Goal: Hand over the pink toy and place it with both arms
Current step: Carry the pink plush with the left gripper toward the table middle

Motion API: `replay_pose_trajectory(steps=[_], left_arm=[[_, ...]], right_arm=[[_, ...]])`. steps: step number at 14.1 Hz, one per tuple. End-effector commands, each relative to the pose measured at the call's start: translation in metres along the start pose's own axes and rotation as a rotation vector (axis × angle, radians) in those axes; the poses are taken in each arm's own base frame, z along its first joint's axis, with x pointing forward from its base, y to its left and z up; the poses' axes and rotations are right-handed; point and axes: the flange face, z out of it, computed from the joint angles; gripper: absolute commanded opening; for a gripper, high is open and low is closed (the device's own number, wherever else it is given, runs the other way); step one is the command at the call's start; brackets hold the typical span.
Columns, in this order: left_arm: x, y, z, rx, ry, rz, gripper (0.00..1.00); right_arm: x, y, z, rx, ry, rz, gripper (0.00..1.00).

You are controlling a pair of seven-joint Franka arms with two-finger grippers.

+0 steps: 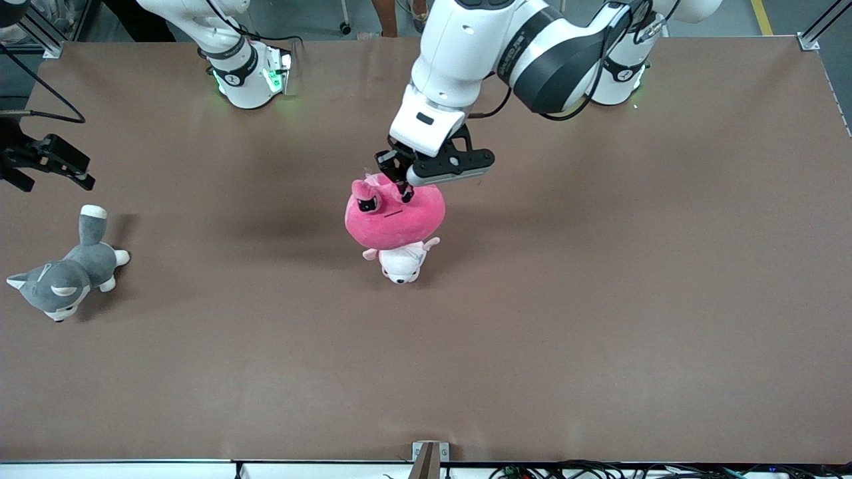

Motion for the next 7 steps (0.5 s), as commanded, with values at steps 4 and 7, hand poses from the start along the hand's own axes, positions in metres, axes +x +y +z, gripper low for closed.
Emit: replay_pose_trajectory(steps=[4,7], left_arm=[[-0.016,0.026,-0.002,-0.125,0.021,-0.11,0.0],[-0.017,0.03,0.011,-0.158,0.014,-0.162,0.0]], right_arm=[[0.018,-0.041,0.028,0.186,-0.04,-0.017,1.0],[0.017,-0.067,0.036,0.386,-0.092,-0.001,1.0]])
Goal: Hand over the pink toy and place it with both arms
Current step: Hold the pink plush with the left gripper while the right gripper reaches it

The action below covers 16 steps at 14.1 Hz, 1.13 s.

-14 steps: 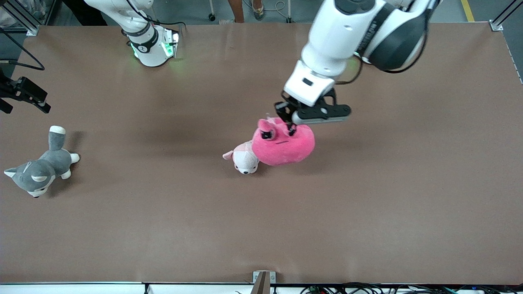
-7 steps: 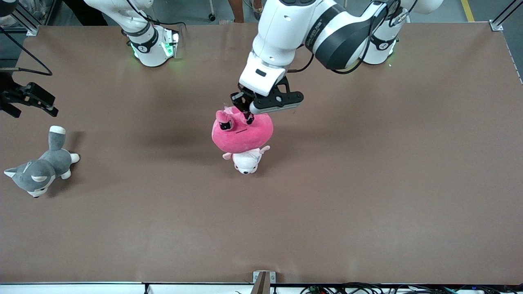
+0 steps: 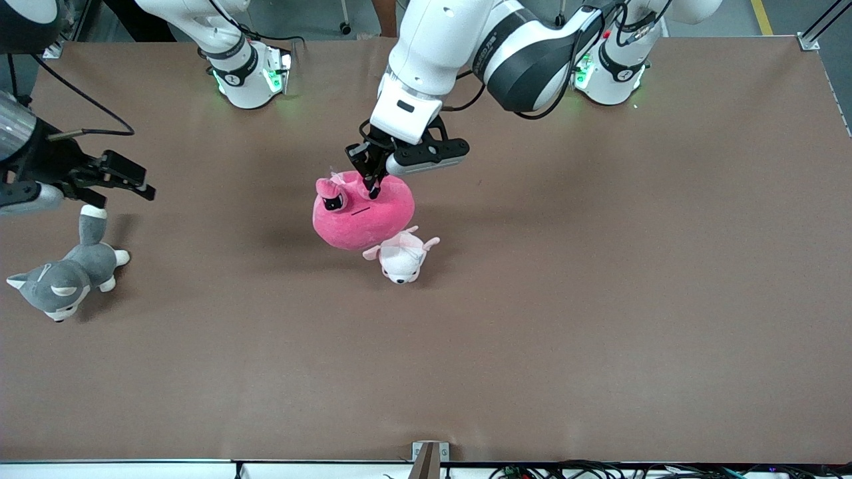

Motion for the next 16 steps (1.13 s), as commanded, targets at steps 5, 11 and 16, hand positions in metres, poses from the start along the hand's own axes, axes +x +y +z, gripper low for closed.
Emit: replay_pose_trajectory(steps=[5,11,16], left_arm=[[-0.012,0.013,0.011,-0.074,-0.004,-0.058,0.0],[-0.014,0.016,0.012,-0.102,-0.003,-0.082,0.0],[-0.014,0.015,0.018,-0.094,-0.006,-0.084,0.0]], right_arm=[[0.01,-0.126,0.041,0.276,-0.064,-0.124,0.9],[0.028,-0.17,0.078,0.317,-0.069,-0.165,0.82],[0.026,-0.18,0.095,0.309,-0.102,-0.182,0.82]])
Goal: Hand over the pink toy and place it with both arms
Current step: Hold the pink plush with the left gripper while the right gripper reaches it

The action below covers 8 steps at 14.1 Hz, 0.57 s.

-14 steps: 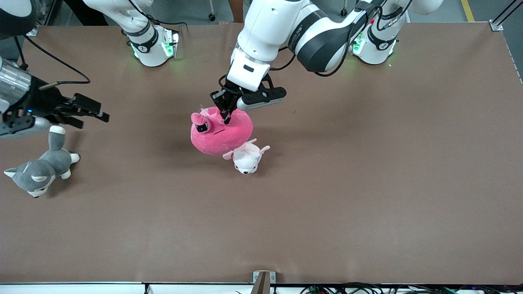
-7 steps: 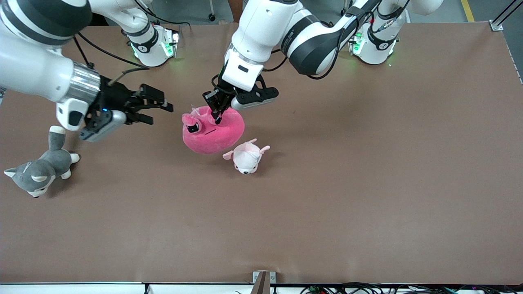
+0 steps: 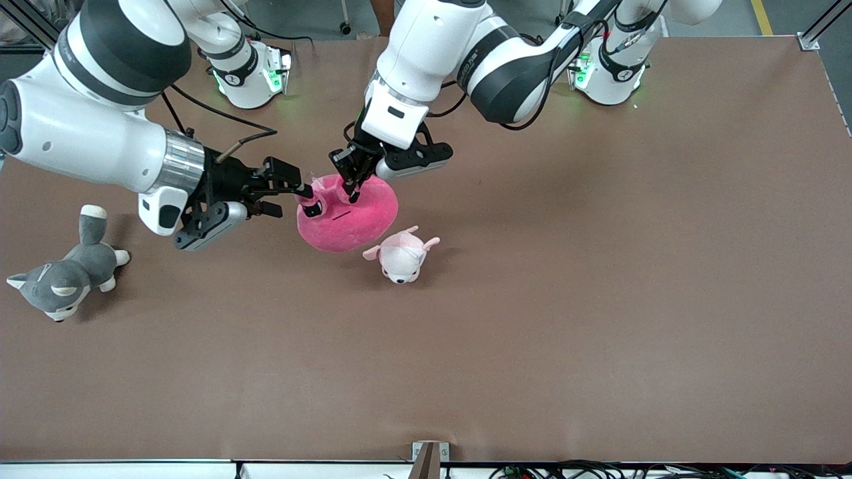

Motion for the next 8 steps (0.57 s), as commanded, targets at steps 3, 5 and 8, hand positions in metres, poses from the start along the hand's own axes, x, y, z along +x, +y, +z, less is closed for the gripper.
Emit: replay_pose_trajectory(steps=[3,5,8], left_arm=[[-0.001,0.005,0.004,-0.012,0.003,-0.011,0.0],[-0.001,0.005,0.004,-0.012,0.003,-0.011,0.0],[0.0,0.005,0.004,-0.014,0.004,-0.011,0.0]], right_arm=[[0.0,-0.007,0.01,0.008,-0.019,-0.022,0.82],[0.0,-0.007,0.014,-0.029,-0.025,-0.035,0.81],[0.0,-0.007,0.024,-0.103,-0.045,-0.062,0.8]])
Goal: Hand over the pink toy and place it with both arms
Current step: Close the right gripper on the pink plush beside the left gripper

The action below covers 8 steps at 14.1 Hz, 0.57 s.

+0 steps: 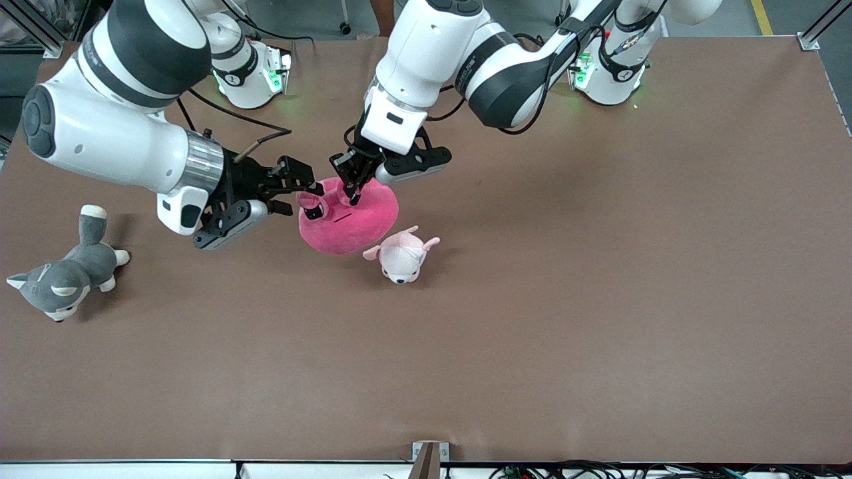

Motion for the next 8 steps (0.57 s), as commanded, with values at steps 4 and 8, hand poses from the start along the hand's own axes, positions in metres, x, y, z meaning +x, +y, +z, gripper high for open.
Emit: replay_pose_trajectory(steps=[4,8], left_arm=[[-0.0026,0.0074,-0.0043,-0.024,0.006,-0.008,0.0],[-0.0027,0.0063,-0.0028,-0.019,0.006,-0.007,0.0]], right_arm=[[0.001,0.0002,0.0107,-0.05,-0.021,-0.025,0.7],[0.0026,0.0003,0.0106,-0.049,-0.014,-0.026,0.3]])
